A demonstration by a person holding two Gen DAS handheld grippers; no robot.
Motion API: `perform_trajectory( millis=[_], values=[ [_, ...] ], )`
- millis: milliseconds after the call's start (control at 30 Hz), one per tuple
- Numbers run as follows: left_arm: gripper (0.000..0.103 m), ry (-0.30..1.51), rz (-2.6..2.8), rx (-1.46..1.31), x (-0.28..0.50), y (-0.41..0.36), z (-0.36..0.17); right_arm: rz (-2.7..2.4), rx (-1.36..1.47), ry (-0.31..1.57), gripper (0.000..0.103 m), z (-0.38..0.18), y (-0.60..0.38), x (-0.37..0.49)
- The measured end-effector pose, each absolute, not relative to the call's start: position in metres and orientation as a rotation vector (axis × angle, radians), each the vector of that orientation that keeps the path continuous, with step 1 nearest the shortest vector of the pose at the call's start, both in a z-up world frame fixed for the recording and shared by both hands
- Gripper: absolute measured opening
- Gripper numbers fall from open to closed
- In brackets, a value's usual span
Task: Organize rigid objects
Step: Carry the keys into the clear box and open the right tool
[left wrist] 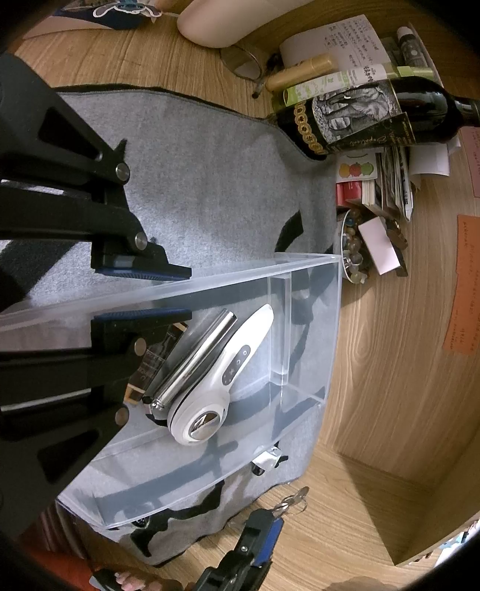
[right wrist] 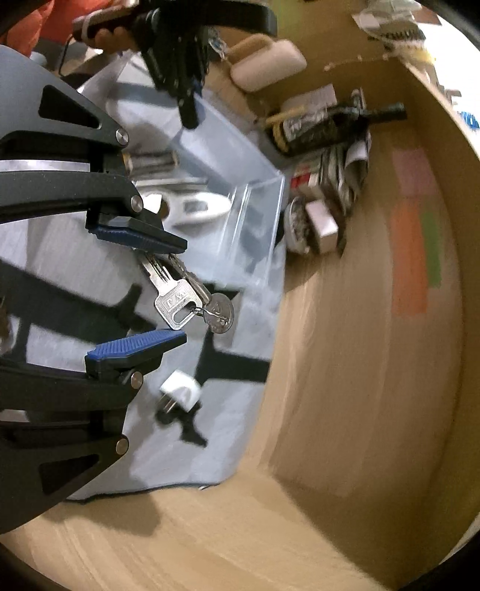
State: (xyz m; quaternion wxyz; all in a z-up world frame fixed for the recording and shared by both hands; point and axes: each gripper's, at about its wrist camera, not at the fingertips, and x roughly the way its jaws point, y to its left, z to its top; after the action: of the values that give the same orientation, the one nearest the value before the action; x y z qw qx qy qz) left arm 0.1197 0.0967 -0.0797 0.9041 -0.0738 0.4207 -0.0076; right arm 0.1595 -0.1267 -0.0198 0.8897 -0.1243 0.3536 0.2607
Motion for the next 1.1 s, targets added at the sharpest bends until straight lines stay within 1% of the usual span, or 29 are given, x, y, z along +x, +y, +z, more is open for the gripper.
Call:
perform_trajectory(
  millis=[367, 867, 900, 933, 1100],
  values=[
    [0.013, 0.869, -0.018, -0.156, 0.121, 0.095, -0.079, 0.672, -0.312, 0.735, 0.039, -0.026, -0.079, 0.148],
    [0.013, 0.867, -0.024, -0.162, 0.122, 0.093, -0.080, 0.773, -0.474, 0.851, 0.039, -0.069, -0.029, 0.152],
    [0.013, 0.866, -0.025, -0.163, 0.122, 0.094, -0.079, 0.783, -0.493, 0.858, 0.037, -0.071, -0.026, 0.151],
    [0.013, 0.866, -0.026, -0.163, 0.122, 0.094, -0.080, 0.787, -0.504, 0.860, 0.032, -0.072, -0.025, 0.149],
    [0.013, 0.866, -0.028, -0.163, 0.122, 0.095, -0.080, 0.789, -0.551, 0.890, 0.031, -0.075, -0.020, 0.148]
  ],
)
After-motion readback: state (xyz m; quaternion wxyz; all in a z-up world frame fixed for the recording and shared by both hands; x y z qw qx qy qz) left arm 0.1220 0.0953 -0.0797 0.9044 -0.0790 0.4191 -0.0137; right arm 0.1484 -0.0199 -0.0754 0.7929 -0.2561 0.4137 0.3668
